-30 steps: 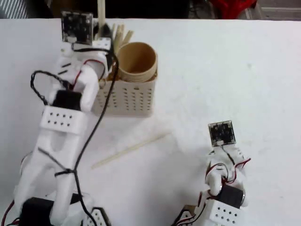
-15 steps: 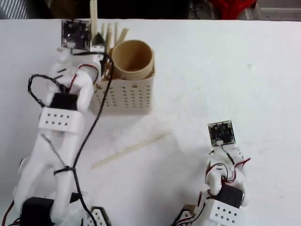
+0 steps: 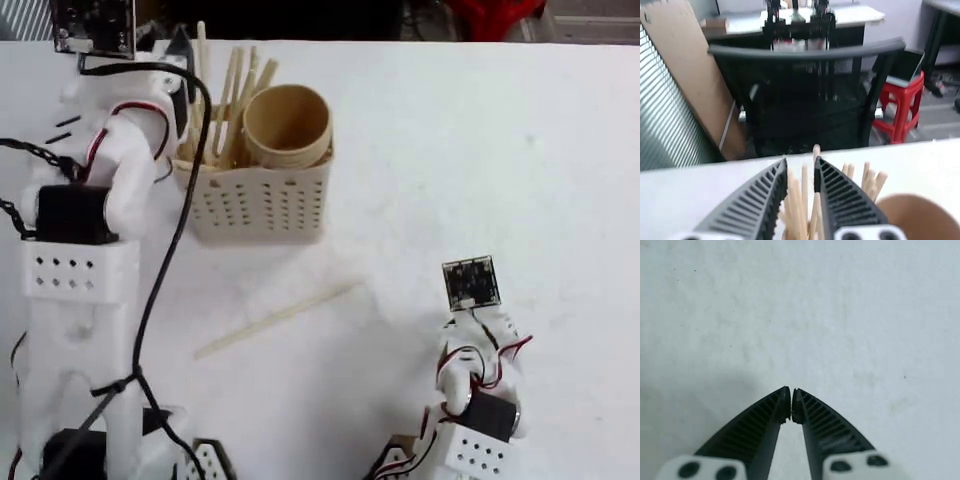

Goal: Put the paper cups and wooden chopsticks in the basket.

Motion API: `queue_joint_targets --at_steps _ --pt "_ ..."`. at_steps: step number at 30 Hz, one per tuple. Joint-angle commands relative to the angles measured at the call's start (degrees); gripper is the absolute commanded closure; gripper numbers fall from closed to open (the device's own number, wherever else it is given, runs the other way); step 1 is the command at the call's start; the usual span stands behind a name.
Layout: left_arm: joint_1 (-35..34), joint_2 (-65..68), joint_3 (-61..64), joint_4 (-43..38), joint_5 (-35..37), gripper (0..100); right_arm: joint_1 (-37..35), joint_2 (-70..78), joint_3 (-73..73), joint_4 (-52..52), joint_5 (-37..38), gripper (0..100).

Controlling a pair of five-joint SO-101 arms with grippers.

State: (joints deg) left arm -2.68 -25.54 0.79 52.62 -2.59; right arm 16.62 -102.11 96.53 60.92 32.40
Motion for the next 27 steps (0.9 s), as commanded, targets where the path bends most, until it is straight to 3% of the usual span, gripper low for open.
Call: queue_joint_targets --at_steps 1,6,10,13,17,27 --pt "-0.75 -5.41 -2.02 11.34 0.44 89 0.40 -0.48 0.35 0.13 0.18 97.4" --pt "4.35 -17.63 -2.20 27.87 -10.11 99 0.40 -0.48 0.35 0.13 0.18 97.4" --pt "6.02 -24.66 -0.88 40.79 -12.84 98 0.40 -0.48 0.35 0.13 0.18 97.4" --pt "6.29 -23.87 2.46 45.54 -15.91 98 0.40 -0.48 0.35 0.13 0.18 97.4" --pt "9.54 -19.82 8.53 44.84 -17.93 98 0.40 -0.48 0.35 0.13 0.18 97.4" --pt "8.92 -1.27 5.54 23.56 -18.11 98 0.40 -0.48 0.35 0.13 0.18 97.4"
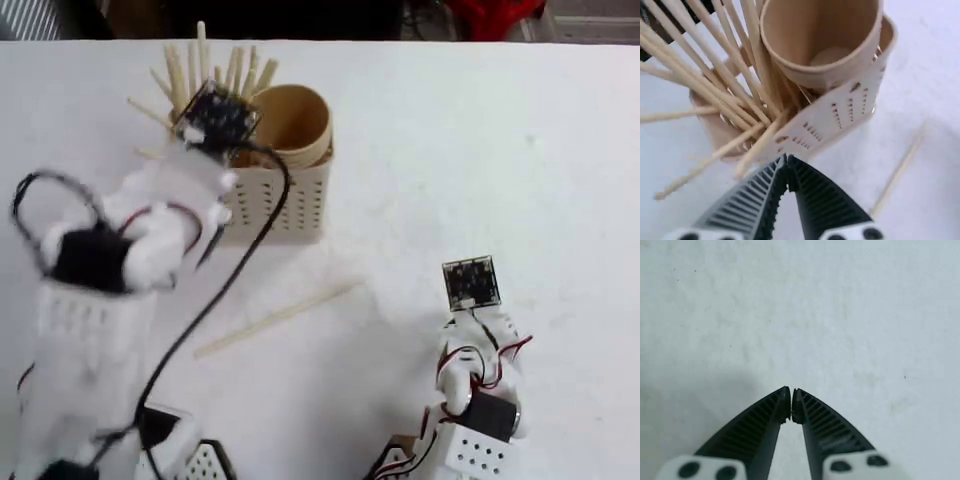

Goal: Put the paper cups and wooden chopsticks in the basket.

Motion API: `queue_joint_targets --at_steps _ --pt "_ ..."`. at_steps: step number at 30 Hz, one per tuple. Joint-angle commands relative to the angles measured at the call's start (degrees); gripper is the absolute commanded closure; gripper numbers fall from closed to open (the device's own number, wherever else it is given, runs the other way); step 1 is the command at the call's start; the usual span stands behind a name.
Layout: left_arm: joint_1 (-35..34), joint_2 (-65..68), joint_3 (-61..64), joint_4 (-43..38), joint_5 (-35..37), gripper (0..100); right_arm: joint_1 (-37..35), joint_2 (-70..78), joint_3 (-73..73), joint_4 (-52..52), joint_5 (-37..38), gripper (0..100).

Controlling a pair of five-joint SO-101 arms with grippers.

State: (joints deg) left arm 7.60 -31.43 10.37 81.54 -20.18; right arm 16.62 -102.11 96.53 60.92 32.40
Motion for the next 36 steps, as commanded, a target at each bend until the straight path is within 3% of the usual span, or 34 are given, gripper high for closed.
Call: queue_joint_targets --at_steps 1,8,12,20,23,25,30,36 --pt "-2.42 7.16 -6.33 -5.89 -0.53 98 0.40 -0.48 0.35 0.13 0.18 97.4" --pt "-11.82 23.08 -24.09 -4.40 -0.18 98 0.40 -0.48 0.35 0.13 0.18 97.4" --pt "-12.26 22.99 -31.30 -2.29 -0.26 98 0.40 -0.48 0.35 0.13 0.18 97.4" --pt "-0.84 12.53 -39.65 12.48 -0.18 97 0.40 -0.48 0.35 0.13 0.18 97.4" --pt "6.37 8.66 -36.48 20.40 -0.53 97 0.40 -0.48 0.35 0.13 0.18 97.4" --pt "9.89 6.90 -29.54 20.57 -0.62 97 0.40 -0.48 0.35 0.13 0.18 97.4" --pt "16.22 7.34 -2.73 10.11 -2.73 97 0.40 -0.48 0.35 0.13 0.18 97.4" --pt "20.26 10.51 25.14 -16.97 -10.37 87 0.40 -0.48 0.35 0.13 0.18 97.4"
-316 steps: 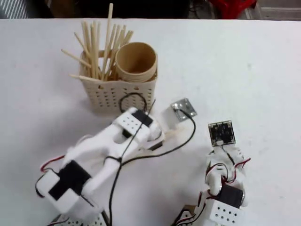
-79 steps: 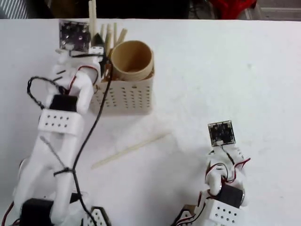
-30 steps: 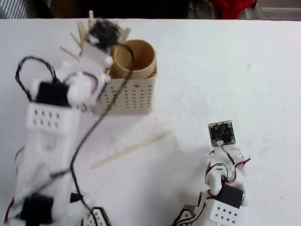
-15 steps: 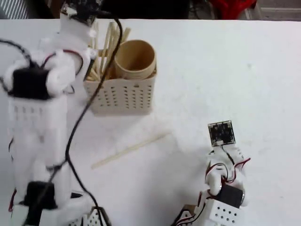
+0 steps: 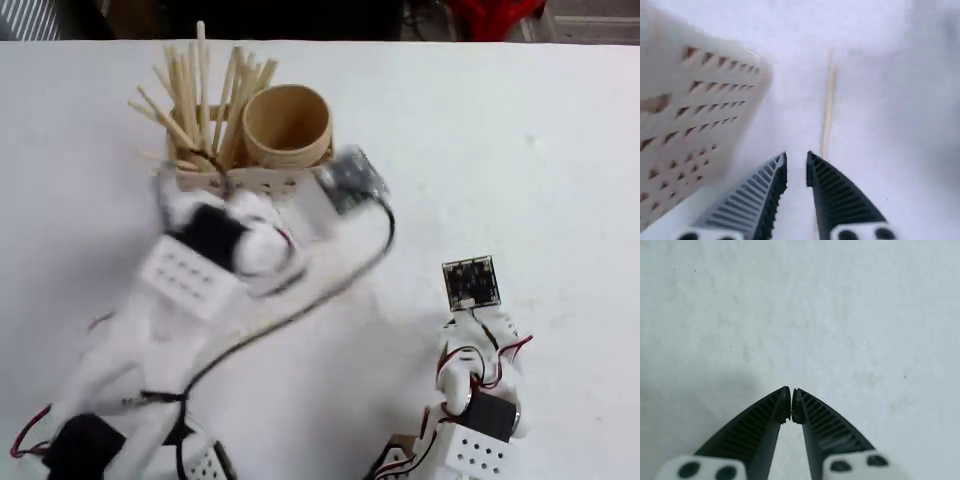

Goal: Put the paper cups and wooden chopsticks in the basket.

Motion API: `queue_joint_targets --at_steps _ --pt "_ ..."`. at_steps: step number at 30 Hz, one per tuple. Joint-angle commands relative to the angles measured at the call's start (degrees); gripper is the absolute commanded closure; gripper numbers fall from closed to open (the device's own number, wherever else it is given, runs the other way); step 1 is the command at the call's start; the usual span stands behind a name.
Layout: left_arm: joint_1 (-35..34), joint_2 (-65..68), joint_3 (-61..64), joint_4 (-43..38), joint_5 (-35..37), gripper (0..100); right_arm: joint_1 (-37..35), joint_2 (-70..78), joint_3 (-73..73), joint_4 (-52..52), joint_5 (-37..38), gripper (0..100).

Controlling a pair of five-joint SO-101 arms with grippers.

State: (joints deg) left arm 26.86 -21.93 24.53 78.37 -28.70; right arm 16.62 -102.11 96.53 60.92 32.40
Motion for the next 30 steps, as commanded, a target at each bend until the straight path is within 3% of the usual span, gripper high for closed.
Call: queue_joint_targets --at_steps 1,4,12,16,19,24,30 --pt "0.48 2.33 12.92 -17.32 -1.85 86 0.40 -0.48 0.35 0.13 0.18 97.4" --pt "-0.57 8.92 14.07 -23.30 -1.76 84 0.40 -0.48 0.35 0.13 0.18 97.4" --pt "-0.92 30.37 5.01 -21.71 -1.58 84 0.40 -0.48 0.35 0.13 0.18 97.4" --pt "-1.36 34.07 -0.18 -15.30 -1.76 84 0.40 -0.48 0.35 0.13 0.18 97.4" --pt "-1.36 35.91 -1.58 -14.51 -1.41 85 0.40 -0.48 0.35 0.13 0.18 97.4" --pt "-1.10 36.44 -2.46 -13.45 -1.41 98 0.40 -0.48 0.35 0.13 0.18 97.4" --pt "-0.84 36.00 -2.37 -13.36 -1.41 98 0.40 -0.48 0.35 0.13 0.18 97.4"
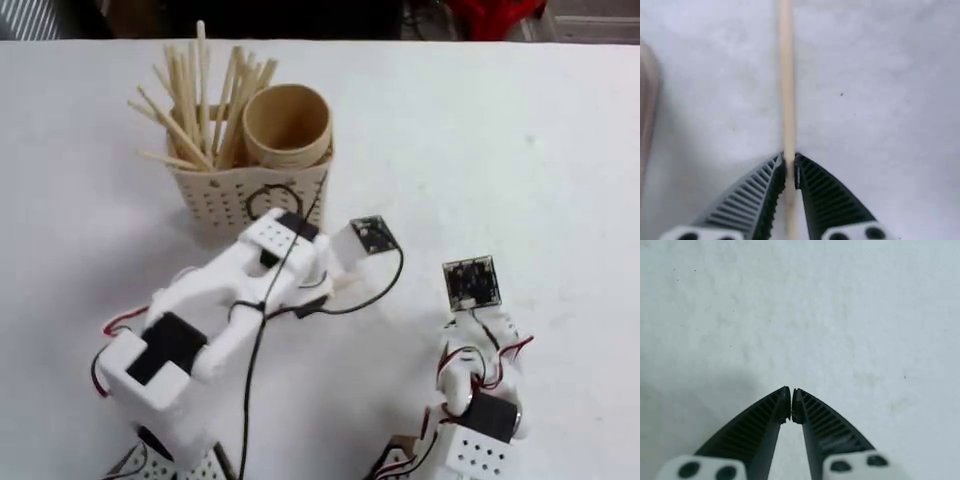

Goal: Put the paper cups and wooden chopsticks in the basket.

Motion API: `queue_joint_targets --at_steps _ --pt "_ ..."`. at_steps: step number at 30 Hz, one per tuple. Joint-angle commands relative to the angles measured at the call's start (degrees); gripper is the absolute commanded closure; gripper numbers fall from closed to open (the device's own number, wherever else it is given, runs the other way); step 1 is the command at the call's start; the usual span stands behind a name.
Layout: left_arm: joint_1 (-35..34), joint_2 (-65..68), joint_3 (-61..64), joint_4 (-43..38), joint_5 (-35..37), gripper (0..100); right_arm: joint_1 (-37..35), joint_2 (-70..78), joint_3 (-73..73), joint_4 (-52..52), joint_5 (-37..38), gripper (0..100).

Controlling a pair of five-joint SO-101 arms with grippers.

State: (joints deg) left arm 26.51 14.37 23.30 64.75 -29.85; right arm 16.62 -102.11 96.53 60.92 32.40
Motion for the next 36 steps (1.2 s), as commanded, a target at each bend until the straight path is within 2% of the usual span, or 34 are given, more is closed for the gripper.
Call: queue_joint_targets --at_steps 1,4,8,14,17,19,22,26,28,32,36 --pt "-0.48 -0.40 -1.14 0.53 -0.26 98 0.40 -0.48 0.35 0.13 0.18 97.4" --pt "-0.48 -4.18 -1.14 0.88 -0.26 98 0.40 -0.48 0.35 0.13 0.18 97.4" --pt "-0.13 -16.13 -1.14 2.29 -0.26 98 0.40 -0.48 0.35 0.13 0.18 97.4" --pt "3.82 -42.15 -3.60 7.74 -0.09 98 0.40 -0.48 0.35 0.13 0.18 97.4" --pt "5.85 -55.87 -7.74 7.82 3.69 98 0.40 -0.48 0.35 0.13 0.18 97.4" --pt "5.76 -63.52 -10.64 4.22 6.33 98 0.40 -0.48 0.35 0.13 0.18 97.4" --pt "1.19 -70.37 -11.78 -7.82 11.25 98 0.40 -0.48 0.35 0.13 0.18 97.4" --pt "-9.54 -68.00 -11.25 -24.35 16.97 98 0.40 -0.48 0.35 0.13 0.18 97.4" --pt "-14.90 -63.87 -11.16 -29.45 18.11 98 0.40 -0.48 0.35 0.13 0.18 97.4" --pt "-21.58 -53.05 -11.69 -31.74 21.01 97 0.40 -0.48 0.35 0.13 0.18 97.4" --pt "-24.57 -45.41 -11.78 -31.91 24.97 97 0.40 -0.48 0.35 0.13 0.18 97.4"
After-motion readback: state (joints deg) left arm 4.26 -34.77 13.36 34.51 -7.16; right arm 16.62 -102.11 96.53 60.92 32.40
